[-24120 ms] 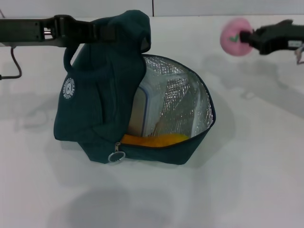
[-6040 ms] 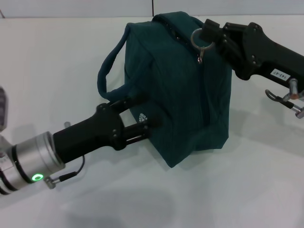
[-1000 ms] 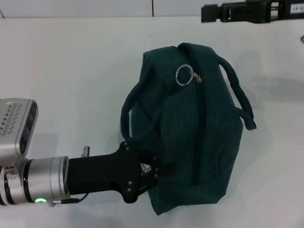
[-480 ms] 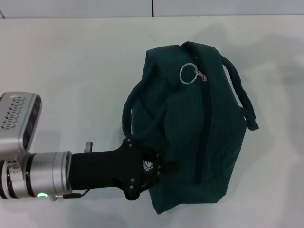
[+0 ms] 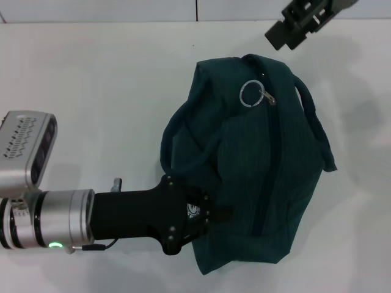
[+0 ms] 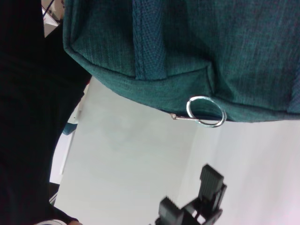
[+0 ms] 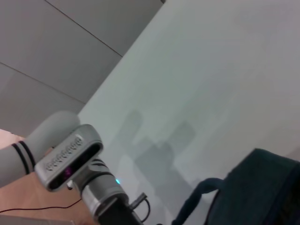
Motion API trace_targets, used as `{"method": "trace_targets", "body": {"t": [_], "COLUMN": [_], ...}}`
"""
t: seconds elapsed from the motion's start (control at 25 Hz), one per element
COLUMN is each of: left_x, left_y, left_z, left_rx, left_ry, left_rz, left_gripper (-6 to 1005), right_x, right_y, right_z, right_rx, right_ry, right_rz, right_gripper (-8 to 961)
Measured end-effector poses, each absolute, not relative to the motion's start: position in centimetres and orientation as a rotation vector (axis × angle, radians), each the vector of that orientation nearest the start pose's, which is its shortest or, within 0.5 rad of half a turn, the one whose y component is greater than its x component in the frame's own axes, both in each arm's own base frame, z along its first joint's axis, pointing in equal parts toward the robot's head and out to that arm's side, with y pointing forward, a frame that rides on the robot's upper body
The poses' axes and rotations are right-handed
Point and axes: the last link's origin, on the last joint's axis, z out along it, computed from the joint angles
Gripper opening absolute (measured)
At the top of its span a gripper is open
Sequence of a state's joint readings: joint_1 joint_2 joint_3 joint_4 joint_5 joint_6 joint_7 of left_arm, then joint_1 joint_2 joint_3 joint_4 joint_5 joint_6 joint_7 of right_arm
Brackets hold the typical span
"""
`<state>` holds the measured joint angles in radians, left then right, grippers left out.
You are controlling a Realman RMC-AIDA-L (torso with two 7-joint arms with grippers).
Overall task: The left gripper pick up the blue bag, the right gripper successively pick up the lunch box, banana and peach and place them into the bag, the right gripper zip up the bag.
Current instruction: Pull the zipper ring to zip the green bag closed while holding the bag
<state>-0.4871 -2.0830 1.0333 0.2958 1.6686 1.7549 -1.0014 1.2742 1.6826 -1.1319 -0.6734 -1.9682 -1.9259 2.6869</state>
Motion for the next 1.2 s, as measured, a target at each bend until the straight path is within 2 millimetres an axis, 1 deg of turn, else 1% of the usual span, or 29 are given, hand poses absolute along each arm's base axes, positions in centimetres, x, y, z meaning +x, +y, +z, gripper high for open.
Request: {"method": "trace_targets", "body": {"t": [0.24,0.56,1.2], "left_x": [-24.1,-24.0,-23.9], "left_y": [25.1,25.2,25.2], "left_z": [-5.8,-5.8,-5.9], "left_rx": [-2.94,-2.944,-2.957], "left_ry": [-0.434,-0.439,-0.421], "left_rz": [-1.163,-1.163,-1.157], "left_gripper": [65,66,68], "right_x": [2.5,3.1,2.9], "right_y": [42.1,41.9,41.3], "right_z": [10.0,9.1,6.3], "right_rx": [-2.969,-2.972,-3.02], "right_ry": [1.266,1.294,1.283], "right_rz": [-0.197,-0.189,-0.17], "right_gripper": [539,523,491]}}
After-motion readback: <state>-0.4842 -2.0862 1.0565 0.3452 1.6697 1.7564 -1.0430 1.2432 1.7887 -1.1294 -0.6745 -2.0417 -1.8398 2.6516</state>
